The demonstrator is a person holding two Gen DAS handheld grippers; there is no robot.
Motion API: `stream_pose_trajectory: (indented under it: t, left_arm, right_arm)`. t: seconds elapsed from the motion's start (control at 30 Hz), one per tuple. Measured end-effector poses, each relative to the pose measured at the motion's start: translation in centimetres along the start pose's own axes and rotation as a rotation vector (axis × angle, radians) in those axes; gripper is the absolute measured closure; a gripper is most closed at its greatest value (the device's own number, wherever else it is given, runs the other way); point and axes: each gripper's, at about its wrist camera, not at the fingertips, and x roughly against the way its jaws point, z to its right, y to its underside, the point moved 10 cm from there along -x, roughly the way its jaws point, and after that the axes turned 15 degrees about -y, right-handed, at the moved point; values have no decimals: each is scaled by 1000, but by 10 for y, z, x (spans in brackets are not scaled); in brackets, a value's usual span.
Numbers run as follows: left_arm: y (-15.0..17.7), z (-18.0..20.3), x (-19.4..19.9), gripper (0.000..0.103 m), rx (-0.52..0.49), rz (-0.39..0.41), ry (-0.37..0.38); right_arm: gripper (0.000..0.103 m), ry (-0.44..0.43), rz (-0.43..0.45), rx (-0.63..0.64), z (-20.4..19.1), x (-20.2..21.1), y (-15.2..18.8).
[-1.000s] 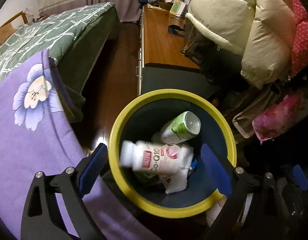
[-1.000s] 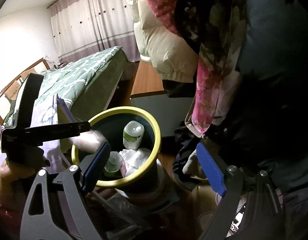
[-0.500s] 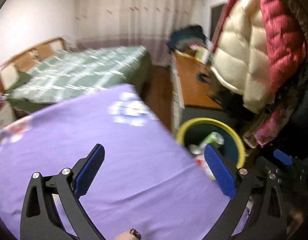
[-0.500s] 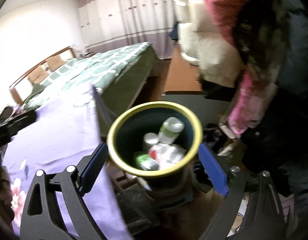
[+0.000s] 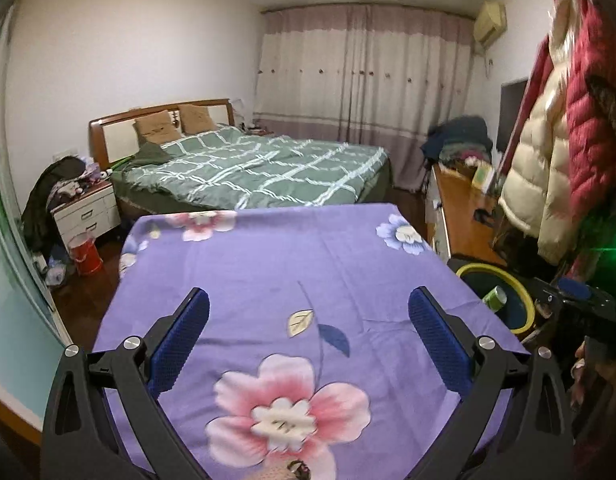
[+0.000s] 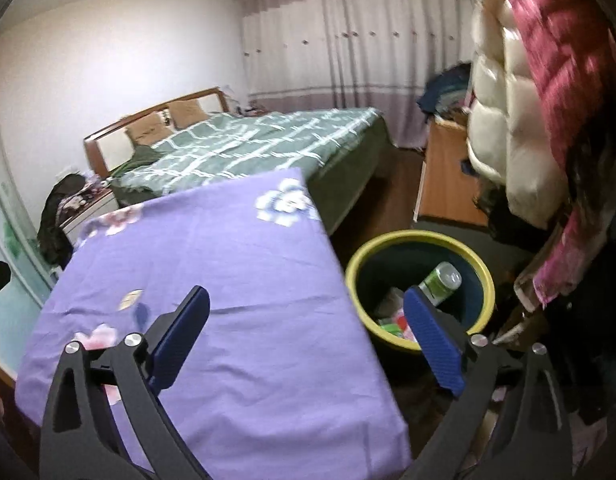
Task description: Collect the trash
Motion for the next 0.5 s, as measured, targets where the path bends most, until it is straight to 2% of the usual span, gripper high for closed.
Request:
stream_pose_trajectory:
  t: [0.1, 0.2, 0.37, 0.5]
  left_arm:
    - [6, -26, 13, 5, 44, 10, -11]
    - [11, -51, 24, 5, 58, 26, -58]
    - [13, -66, 39, 5, 85, 56, -94]
    - [15, -71, 42, 5, 91, 52, -91]
  right_arm:
    - [8, -8, 15, 38, -24, 11, -4]
    - [8, -34, 19, 54, -42, 18, -4]
    - [7, -34, 25, 70, -58, 23, -5]
    - [7, -35, 33, 80, -66, 27, -5]
